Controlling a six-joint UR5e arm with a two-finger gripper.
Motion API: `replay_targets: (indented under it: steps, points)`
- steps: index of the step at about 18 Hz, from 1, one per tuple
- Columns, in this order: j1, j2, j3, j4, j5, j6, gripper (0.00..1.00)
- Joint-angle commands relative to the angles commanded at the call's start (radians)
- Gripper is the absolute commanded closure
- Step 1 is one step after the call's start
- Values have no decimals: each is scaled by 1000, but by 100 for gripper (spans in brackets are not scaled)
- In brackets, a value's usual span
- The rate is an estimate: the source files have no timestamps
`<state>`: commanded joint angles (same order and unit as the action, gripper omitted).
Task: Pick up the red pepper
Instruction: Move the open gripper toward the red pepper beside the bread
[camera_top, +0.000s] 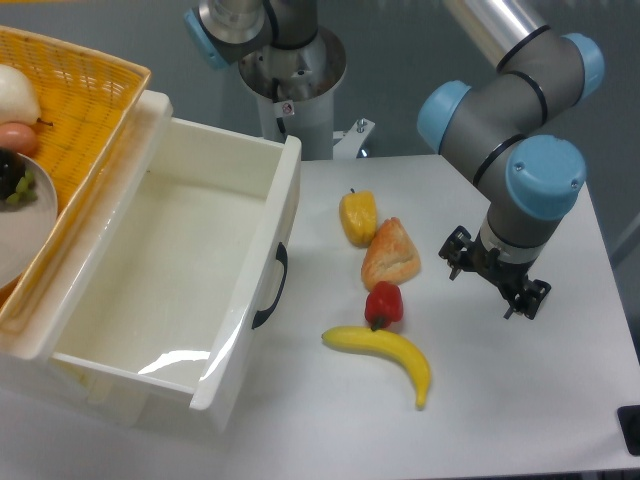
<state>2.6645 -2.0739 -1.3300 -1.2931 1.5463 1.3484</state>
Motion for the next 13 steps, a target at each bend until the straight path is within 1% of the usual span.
replay_targets:
  steps: [4, 6, 7, 8, 10, 11, 13]
  points:
    - [-6, -2, -8, 5, -2, 3, 0]
    - [-17, -3, -20, 8, -6, -29, 0]
    - [-18, 0, -44, 30, -6, -47, 0]
    - [-20, 3, -79, 78, -6, -51, 0]
    - [-17, 9, -155, 193, -12, -46, 0]
    - [-12, 11, -173, 211, -32, -46, 0]
    - [-9, 14, -184, 213, -75, -49, 0]
